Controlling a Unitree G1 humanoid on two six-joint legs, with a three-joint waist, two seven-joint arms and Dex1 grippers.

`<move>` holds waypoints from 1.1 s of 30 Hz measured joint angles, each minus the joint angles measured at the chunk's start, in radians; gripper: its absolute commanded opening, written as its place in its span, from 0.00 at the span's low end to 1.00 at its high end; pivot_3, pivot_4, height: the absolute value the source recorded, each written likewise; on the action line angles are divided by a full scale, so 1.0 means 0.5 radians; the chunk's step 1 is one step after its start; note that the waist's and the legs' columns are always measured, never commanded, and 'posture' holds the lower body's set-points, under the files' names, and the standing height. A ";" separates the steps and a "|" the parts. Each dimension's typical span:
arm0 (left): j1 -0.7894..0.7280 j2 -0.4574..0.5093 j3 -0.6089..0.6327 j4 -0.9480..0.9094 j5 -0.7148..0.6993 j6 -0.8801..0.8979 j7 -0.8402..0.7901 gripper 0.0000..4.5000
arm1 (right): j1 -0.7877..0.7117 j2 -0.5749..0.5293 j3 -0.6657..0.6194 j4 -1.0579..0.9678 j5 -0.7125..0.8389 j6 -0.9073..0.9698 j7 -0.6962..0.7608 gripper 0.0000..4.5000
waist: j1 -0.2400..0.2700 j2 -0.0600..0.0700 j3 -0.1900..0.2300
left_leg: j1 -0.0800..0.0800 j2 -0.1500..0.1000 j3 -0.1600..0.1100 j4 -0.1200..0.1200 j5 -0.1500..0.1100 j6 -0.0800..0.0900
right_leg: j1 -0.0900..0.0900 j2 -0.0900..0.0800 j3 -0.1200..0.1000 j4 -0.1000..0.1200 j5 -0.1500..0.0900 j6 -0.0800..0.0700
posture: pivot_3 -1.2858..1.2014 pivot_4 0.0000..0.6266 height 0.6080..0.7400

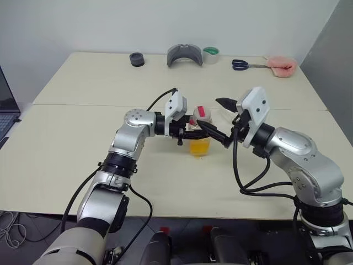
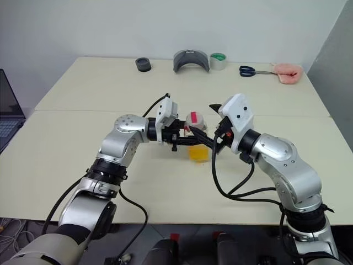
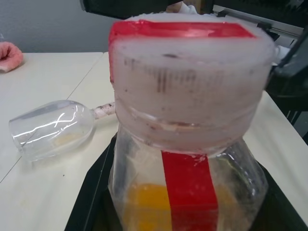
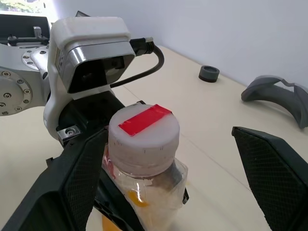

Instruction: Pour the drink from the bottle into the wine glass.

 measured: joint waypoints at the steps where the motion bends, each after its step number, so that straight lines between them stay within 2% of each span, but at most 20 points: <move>1: 0.000 0.003 0.000 0.000 0.000 0.000 0.000 0.40 | 0.005 -0.012 -0.008 -0.005 0.013 0.004 0.002 0.97 | 0.000 0.000 0.000 | 0.000 0.000 0.000 0.000 0.000 0.000 | 0.000 0.000 0.000 0.000 0.000 0.000 | 0.52 0.24 1.00; 9: 0.000 0.023 0.000 0.022 -0.002 0.000 -0.043 0.40 | 0.025 -0.130 -0.092 -0.082 0.161 0.107 0.060 0.97 | 0.000 0.000 0.000 | 0.000 0.000 0.000 0.000 0.000 0.000 | 0.000 0.000 0.000 0.000 0.000 0.000 | 0.52 0.24 1.00; 14: -0.010 0.029 0.001 0.073 -0.003 0.000 -0.059 0.40 | 0.021 -0.120 -0.099 -0.159 0.249 0.158 0.065 0.97 | -0.001 0.000 0.000 | 0.000 0.000 0.000 0.000 0.000 0.000 | 0.000 0.001 0.000 0.000 0.000 0.000 | 0.52 0.24 1.00; 24: -0.045 0.039 0.005 0.090 -0.014 0.016 -0.116 0.40 | -0.107 0.089 0.167 -0.037 -0.024 0.032 -0.133 0.97 | -0.006 0.000 0.000 | 0.000 0.000 0.000 0.000 0.000 -0.001 | 0.000 0.000 0.000 0.000 0.000 0.000 | 0.52 0.24 1.00; 33: -0.056 0.040 0.005 0.090 -0.013 0.016 -0.133 0.40 | -0.146 0.135 0.191 0.029 -0.136 0.006 -0.152 0.97 | -0.005 0.000 0.000 | 0.000 0.000 0.000 0.000 0.000 0.000 | 0.000 0.000 0.000 0.000 0.000 0.000 | 0.52 0.24 1.00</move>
